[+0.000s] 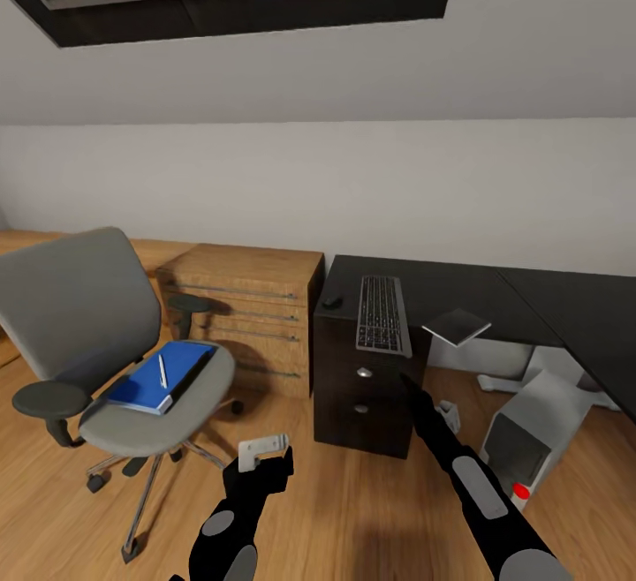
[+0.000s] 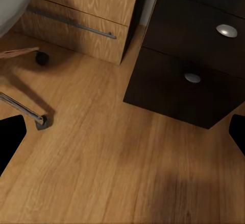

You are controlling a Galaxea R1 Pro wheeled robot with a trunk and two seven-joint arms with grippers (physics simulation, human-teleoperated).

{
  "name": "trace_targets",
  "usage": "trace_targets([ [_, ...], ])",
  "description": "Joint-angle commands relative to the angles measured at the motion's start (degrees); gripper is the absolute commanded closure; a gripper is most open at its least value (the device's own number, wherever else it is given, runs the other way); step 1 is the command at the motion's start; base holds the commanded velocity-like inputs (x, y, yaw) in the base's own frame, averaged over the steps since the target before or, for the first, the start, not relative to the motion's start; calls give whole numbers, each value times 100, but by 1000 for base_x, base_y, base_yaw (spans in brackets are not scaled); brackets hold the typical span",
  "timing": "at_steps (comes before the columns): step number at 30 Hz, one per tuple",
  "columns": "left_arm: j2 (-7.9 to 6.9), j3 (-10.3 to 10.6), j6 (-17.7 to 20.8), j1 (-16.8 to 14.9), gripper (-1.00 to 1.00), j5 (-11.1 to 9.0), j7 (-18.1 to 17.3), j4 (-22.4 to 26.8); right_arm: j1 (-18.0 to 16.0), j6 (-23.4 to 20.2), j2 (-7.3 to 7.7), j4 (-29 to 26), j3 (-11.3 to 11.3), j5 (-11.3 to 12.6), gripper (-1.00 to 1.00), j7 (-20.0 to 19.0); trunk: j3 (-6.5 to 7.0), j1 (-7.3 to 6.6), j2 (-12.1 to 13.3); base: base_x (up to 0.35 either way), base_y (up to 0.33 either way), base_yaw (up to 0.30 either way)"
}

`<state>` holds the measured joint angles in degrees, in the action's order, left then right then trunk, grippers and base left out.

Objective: In the bedroom, organize the workspace by keeping the computer under the desk, ensuring the monitor is on the desk, placing the keyboard on the desk next to the monitor, placing the mouse on the desk next to the keyboard, moving the folder from the swivel chair onto the desk next to the mouse, stacking the notebook on top of the folder with the pen on top of the notebook, and positioning the swivel chair next to the desk.

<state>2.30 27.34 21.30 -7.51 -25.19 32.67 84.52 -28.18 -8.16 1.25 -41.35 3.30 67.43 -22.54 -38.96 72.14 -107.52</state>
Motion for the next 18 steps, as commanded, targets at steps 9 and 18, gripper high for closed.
trace_targets([
  [9, -15, 8, 31, -5, -100, -44, 14, -111, -3, -63, -2, -108, 12, 60, -100, -14, -6, -1, -3, 128, 0, 0],
  [18, -19, 8, 32, -5, -100, -45, 11, -119, -3, -63, -2, -118, 14, 60, -100, -14, -6, -1, -3, 135, 0, 0],
])
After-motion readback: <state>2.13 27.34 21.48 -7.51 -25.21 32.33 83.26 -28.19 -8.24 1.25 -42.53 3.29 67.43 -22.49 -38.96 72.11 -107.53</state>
